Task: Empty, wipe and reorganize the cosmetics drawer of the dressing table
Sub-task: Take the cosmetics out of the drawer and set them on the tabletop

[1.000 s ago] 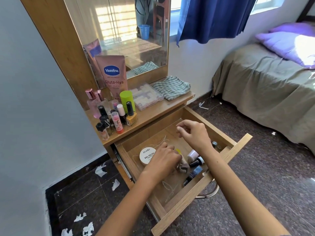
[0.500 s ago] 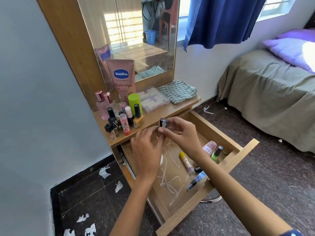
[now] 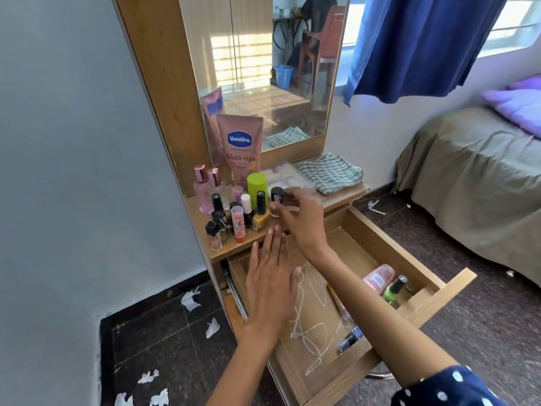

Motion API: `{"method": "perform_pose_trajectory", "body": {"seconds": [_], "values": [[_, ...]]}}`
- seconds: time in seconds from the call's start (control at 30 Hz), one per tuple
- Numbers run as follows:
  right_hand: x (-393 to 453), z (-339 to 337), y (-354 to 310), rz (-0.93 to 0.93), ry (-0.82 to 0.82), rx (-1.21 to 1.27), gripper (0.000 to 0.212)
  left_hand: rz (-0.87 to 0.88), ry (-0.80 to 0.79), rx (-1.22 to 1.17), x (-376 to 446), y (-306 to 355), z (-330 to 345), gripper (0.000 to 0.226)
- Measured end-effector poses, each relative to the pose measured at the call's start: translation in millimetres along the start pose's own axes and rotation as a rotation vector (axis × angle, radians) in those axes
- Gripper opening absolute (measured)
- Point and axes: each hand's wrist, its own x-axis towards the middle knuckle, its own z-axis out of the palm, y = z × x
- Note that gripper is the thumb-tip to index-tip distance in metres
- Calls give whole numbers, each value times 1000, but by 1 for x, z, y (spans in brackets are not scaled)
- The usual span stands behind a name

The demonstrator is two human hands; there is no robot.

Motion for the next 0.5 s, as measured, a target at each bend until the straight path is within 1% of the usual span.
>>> {"method": "perform_pose_trajectory", "body": {"seconds": [0.13, 0.23, 0.3, 0.37, 0.43, 0.5], "values": [[-4, -10, -3, 38, -31, 28, 30, -9, -38, 46, 2, -1, 3, 64], [-9, -39, 2, 23, -31, -101, 22, -17, -13, -2, 2, 0, 5, 63], [-17, -64, 12, 31, -77, -238, 14, -25, 5, -34, 1, 0, 6, 62], [-27, -84, 25, 106, -221, -413, 13, -30, 26, -39, 0, 1, 9, 62], [-39, -95, 37, 244, -410, -571, 17, -34, 37, -29, 0, 2, 12, 62], [-50, -98, 44, 344, -546, -717, 22, -36, 40, -21, -1, 2, 15, 62]]}}
